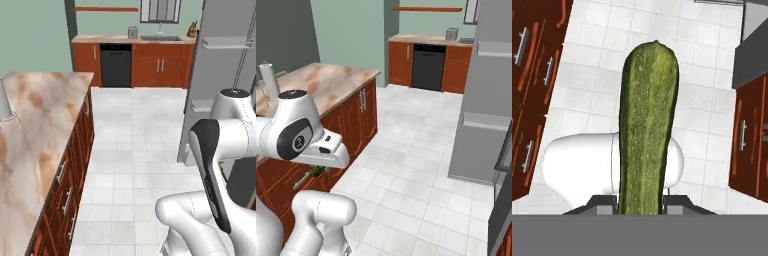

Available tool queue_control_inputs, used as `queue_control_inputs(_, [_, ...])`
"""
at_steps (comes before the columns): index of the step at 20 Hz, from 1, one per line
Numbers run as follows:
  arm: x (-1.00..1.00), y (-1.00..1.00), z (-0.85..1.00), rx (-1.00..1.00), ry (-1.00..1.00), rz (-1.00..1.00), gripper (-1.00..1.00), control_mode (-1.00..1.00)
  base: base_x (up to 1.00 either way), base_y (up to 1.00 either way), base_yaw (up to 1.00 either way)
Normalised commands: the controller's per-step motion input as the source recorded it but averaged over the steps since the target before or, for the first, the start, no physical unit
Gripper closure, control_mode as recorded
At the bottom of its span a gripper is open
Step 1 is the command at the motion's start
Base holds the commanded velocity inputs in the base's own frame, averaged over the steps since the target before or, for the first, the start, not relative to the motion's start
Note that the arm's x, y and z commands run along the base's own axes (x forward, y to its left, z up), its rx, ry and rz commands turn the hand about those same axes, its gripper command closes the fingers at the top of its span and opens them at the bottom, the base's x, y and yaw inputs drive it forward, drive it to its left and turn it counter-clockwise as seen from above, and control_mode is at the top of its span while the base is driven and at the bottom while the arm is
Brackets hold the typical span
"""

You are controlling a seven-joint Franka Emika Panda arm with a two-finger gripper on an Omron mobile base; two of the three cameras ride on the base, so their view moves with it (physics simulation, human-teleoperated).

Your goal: Place the cold items (corn and squash) from the fridge in one tupperware on the dining counter. Place the warm items (hot dog and kebab skewer) in the stove area in another tupperware.

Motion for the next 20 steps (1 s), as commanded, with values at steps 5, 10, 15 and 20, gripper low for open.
queue_control_inputs(5, [0.0, 0.0, 0.0, 0.0, 0.0, 0.0, 1.0, 1.0, -1.0, 0.6, -0.03])
queue_control_inputs(10, [0.0, 0.0, 0.0, 0.0, 0.0, 0.0, 1.0, 1.0, -1.0, 0.61, -0.08])
queue_control_inputs(15, [0.0, 0.0, 0.0, 0.0, 0.0, 0.0, 1.0, 1.0, -1.0, 0.69, -0.06])
queue_control_inputs(20, [0.0, 0.0, 0.0, 0.0, 0.0, 0.0, 1.0, 1.0, -1.0, 0.72, -0.03])
